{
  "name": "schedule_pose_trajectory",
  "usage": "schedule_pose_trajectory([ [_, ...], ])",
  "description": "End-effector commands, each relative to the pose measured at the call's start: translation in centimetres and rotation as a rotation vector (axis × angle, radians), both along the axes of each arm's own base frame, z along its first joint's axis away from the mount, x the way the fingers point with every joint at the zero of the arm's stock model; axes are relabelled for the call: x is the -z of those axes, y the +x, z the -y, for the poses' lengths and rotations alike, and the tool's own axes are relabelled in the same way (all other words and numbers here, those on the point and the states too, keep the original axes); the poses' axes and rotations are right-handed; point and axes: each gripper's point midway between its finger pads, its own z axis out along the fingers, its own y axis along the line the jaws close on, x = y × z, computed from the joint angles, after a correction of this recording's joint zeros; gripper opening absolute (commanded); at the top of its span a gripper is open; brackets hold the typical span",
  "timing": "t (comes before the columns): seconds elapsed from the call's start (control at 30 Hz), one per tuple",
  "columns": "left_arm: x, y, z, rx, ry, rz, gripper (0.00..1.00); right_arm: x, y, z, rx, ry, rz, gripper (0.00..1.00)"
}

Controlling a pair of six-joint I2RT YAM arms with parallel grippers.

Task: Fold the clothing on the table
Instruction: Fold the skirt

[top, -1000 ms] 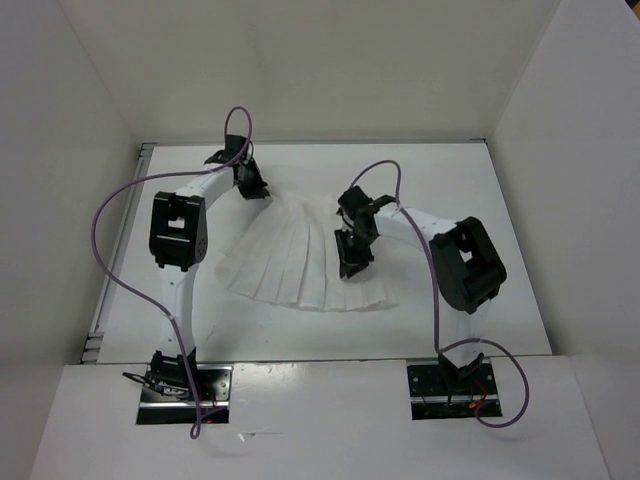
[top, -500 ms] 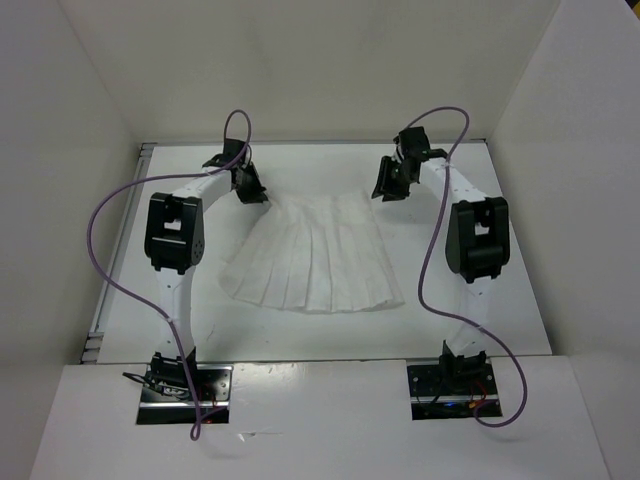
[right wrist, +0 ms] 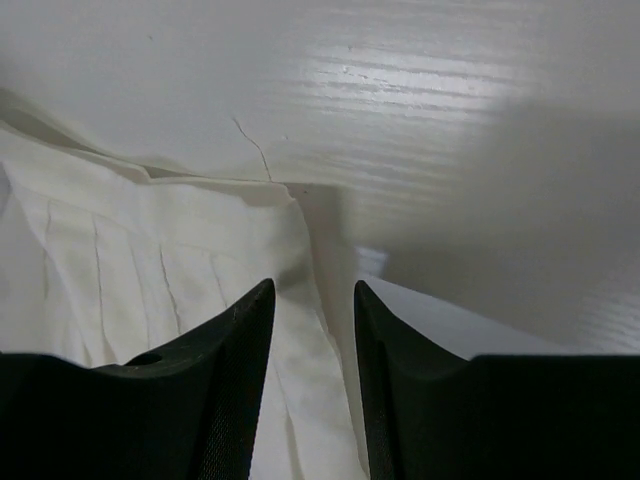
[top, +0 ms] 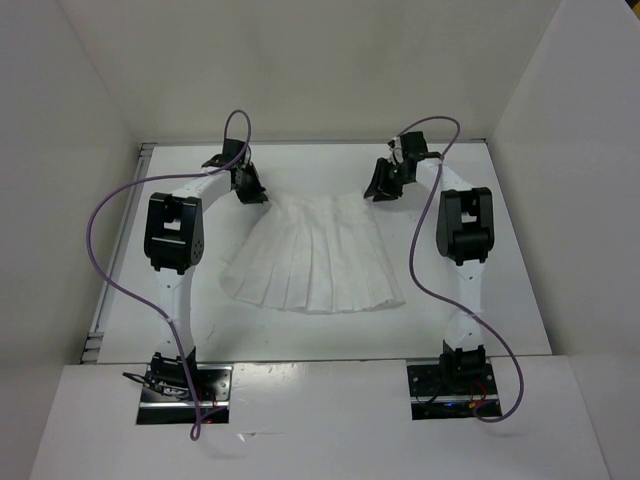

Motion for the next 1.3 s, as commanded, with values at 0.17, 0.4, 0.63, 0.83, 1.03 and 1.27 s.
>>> schedule_pose_trajectory([
  [0.17, 0.6, -0.8, 0.1, 0.034, 0.015, -0.029, 0.0, 0.9, 1.7, -0.9, -0.055, 0.097, 0.027, 0.42],
  [0.4, 2.6, -1.2, 0.8, 0.05, 0.009, -0.062, 0.0, 3.2, 0.5, -2.5, -0.118, 0.204, -0.042, 0.37],
  [0.63, 0.5, 1.7, 3.3, 0.146, -0.125, 0.026, 0.0, 0.3, 1.2, -3.2, -0.133, 0.17, 0.022, 0.0],
  [0.83, -15.3, 6.5, 2.5, 0.256, -0.183, 0.332, 0.0, -14.4, 4.7, 1.3, 0.003, -0.028, 0.306, 0.0],
  [1.03, -31.2, 6.0, 0.2, 0.298, -0.223, 0.632, 0.0, -28.6, 5.7, 6.6, 0.137, -0.092, 0.552, 0.0],
  [1.27, -37.6, 3.1, -1.6, 0.365, -0.232, 0.769, 0.0, -37.7, 2.1, 7.1, 0.154, -0.071, 0.722, 0.0],
])
